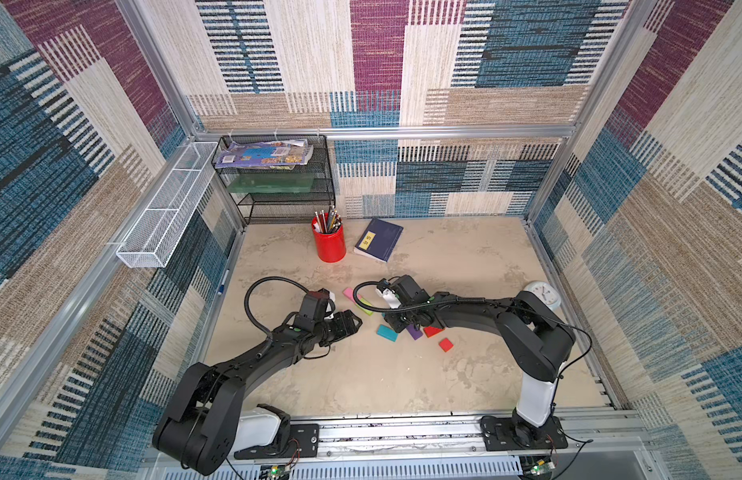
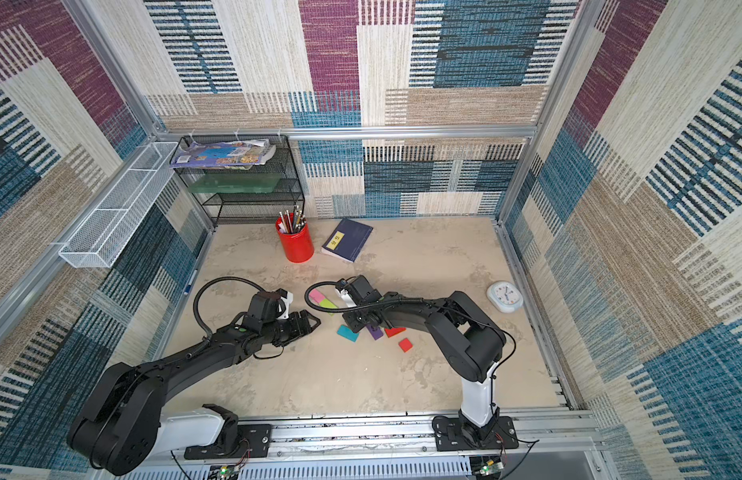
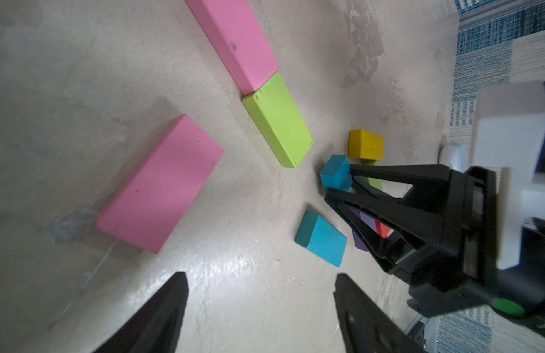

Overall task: Assemble the letter v with building blocks
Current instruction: Assemble the building block at the center of the board.

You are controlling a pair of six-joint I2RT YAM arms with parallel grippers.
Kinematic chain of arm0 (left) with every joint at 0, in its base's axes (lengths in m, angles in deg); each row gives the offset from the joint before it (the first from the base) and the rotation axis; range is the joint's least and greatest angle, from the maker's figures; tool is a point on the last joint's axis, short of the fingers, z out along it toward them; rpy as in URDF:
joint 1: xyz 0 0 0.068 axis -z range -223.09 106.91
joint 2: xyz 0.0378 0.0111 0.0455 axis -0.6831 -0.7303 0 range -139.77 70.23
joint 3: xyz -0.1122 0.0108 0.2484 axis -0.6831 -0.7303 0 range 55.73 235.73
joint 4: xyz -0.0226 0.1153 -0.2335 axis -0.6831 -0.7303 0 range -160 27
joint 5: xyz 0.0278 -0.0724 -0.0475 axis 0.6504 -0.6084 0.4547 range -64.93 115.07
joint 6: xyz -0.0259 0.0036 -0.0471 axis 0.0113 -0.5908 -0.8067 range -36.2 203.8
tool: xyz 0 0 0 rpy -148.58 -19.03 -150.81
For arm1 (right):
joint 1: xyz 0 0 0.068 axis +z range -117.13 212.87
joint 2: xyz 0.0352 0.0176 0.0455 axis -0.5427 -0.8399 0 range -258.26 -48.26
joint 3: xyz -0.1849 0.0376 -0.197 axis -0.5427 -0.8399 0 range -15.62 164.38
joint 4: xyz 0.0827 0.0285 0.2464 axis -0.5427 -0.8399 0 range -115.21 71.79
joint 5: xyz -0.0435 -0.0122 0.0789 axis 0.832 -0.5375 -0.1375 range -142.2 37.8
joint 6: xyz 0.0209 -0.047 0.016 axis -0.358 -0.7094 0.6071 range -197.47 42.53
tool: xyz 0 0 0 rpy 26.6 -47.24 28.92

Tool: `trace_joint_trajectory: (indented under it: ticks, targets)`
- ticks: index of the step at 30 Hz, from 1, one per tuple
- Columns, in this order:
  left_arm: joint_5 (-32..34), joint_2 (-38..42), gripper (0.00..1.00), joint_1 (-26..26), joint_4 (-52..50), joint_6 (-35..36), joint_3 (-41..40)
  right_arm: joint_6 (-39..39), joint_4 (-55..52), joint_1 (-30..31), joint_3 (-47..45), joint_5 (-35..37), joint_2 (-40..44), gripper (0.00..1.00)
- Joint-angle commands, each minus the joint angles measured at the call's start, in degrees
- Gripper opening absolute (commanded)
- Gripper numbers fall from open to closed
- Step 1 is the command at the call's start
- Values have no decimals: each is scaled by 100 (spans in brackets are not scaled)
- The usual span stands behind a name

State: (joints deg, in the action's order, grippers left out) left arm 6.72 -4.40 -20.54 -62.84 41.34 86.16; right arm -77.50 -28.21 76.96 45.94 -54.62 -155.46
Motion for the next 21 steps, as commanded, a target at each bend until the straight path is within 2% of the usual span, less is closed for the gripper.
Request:
trace_joint_trajectory:
  ticks: [1, 16, 21]
  targets:
    - [32, 10, 78, 4, 154, -72, -109, 26, 290, 76, -86, -3, -3, 25]
    - [95, -291, 78, 11, 274, -85, -231, 484, 446, 447, -417, 19, -14, 28]
    - [60, -566, 72, 51, 290, -64, -114, 374, 376, 261, -366, 140, -117, 34]
